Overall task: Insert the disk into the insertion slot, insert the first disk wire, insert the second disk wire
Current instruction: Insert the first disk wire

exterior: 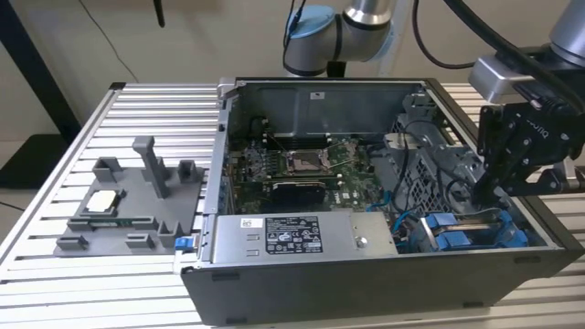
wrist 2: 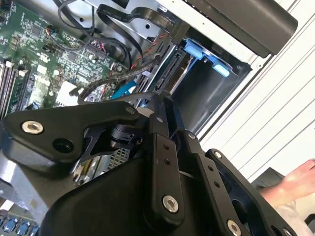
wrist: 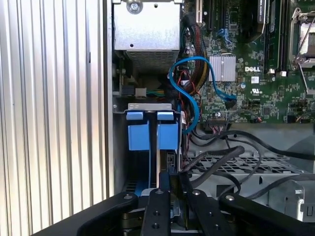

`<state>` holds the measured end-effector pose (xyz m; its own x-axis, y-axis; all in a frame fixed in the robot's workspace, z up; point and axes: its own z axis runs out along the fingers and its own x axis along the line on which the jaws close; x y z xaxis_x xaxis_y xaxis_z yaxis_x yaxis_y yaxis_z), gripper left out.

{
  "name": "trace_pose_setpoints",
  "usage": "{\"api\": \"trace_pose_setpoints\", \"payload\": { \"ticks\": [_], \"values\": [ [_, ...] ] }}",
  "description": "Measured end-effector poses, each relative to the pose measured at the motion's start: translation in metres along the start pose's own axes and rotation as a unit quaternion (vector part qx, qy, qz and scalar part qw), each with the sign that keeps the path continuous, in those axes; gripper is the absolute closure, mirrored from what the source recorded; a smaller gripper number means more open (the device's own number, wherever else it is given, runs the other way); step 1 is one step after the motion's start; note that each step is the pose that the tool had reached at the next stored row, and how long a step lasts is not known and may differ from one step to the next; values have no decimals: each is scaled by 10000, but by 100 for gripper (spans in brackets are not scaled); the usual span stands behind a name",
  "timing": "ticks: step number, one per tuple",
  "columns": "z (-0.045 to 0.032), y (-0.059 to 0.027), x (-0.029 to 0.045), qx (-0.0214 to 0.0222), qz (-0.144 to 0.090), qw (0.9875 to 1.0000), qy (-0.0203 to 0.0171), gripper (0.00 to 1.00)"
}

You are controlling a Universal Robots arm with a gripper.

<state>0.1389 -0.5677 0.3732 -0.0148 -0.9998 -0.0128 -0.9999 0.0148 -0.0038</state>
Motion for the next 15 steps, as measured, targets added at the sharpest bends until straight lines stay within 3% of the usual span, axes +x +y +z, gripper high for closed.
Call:
{"api": "trace_pose_setpoints", "payload": {
  "ticks": [7,15],
  "values": [
    [92,-7,1,13,1,10000,12,81],
    [178,-117,1,19,0,10000,7,81]
  ]
}}
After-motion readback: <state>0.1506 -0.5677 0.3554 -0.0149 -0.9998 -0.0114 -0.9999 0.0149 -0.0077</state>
